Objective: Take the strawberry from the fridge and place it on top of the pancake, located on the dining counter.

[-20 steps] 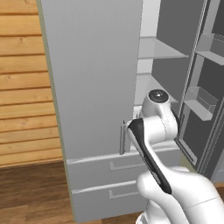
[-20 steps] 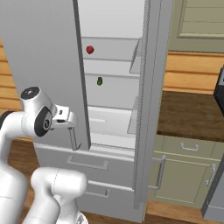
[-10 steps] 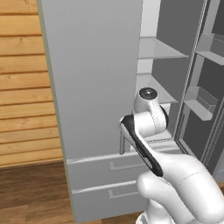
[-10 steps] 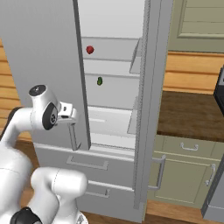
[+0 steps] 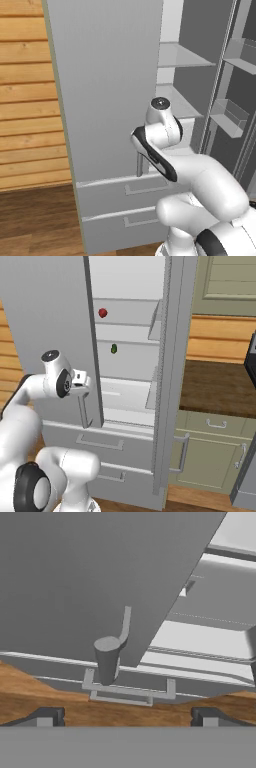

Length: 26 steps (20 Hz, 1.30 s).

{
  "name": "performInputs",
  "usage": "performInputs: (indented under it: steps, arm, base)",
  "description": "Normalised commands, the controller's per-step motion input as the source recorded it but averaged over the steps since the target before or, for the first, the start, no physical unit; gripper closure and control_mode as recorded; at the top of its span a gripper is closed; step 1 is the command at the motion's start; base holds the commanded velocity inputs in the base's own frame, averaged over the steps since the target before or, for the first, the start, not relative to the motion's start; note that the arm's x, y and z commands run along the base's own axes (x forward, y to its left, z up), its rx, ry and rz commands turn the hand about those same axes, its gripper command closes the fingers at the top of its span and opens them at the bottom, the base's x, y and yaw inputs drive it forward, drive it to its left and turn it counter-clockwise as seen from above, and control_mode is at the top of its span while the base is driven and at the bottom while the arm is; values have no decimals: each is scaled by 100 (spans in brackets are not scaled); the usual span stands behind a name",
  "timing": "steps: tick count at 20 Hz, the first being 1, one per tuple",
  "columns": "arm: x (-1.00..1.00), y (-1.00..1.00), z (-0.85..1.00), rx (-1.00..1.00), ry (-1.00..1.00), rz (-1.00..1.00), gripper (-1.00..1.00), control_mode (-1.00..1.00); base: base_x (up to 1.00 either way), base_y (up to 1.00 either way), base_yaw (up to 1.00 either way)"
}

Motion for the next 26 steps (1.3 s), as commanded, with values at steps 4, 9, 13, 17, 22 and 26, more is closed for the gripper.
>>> performInputs:
  steps: [4,9,13,17,22,26]
  arm:
    - [21,16,-45,0,0,0,-100,-100]
    - [39,0,-30,7,0,-1,-100,-100]
    - [52,0,-9,11,0,-2,-100,-100]
    - [47,0,-8,6,5,-4,-100,-100]
    - [38,0,-34,0,14,-4,-100,-100]
    - [34,1,-37,0,13,-3,-100,-100]
  base:
    - [0,0,0]
    - [0,0,0]
    - [0,0,0]
    - [0,0,0]
    - [0,0,0]
    - [0,0,0]
